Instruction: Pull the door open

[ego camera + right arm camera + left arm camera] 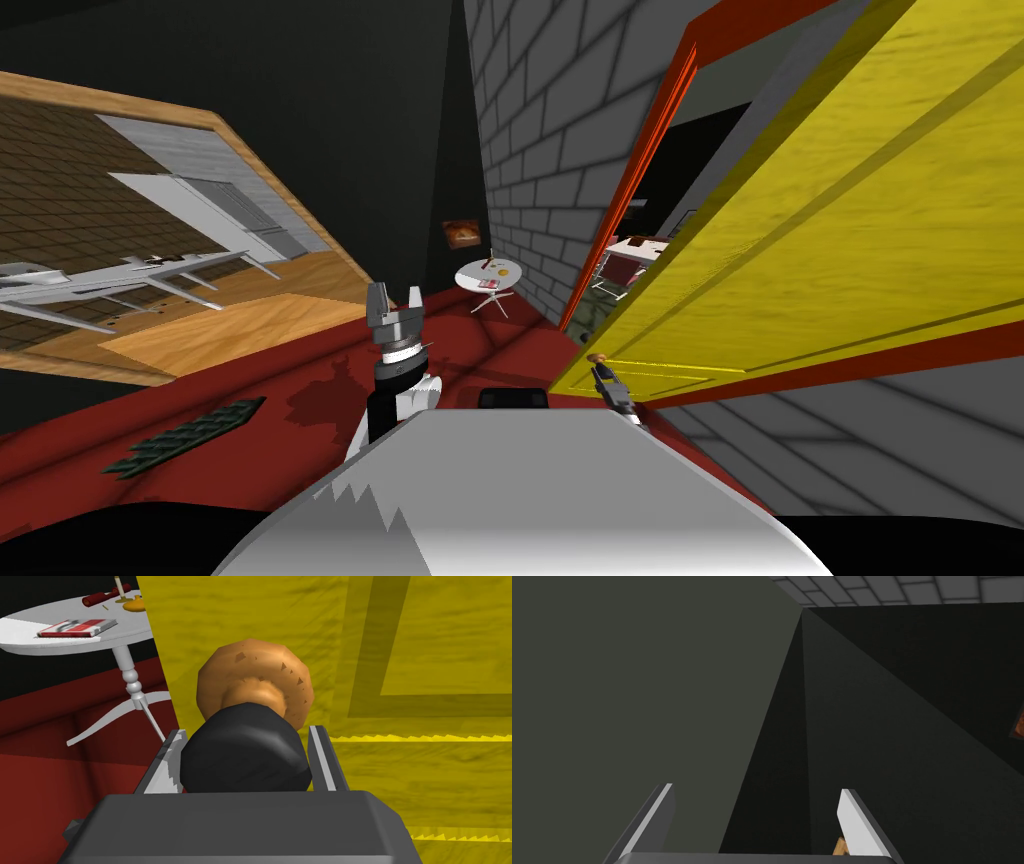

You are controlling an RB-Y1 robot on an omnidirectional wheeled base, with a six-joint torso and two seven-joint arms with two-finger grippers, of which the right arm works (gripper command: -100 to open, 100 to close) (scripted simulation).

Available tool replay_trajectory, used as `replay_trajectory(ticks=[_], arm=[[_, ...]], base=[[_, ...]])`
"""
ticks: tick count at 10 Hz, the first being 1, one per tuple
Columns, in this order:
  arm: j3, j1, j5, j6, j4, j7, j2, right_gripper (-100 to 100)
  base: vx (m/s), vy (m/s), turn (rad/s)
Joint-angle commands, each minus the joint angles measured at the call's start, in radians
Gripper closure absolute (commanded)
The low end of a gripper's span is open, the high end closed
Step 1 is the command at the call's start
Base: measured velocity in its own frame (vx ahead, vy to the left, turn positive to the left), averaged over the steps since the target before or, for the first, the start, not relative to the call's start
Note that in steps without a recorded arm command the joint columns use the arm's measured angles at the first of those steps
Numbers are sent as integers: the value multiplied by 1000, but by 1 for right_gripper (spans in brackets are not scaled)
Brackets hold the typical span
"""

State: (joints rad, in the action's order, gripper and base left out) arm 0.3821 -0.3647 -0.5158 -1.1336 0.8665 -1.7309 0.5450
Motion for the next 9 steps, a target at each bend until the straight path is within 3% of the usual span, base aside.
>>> replay_trajectory(ticks=[1,8,9], arm=[[9,-3,5,-15,-10,-10,6,100],[40,1,23,-80,-59,-52,31,100],[40,2,23,-70,-54,-46,27,100]], base=[[-190,-25,114],[-192,-45,118],[-84,-10,19]])
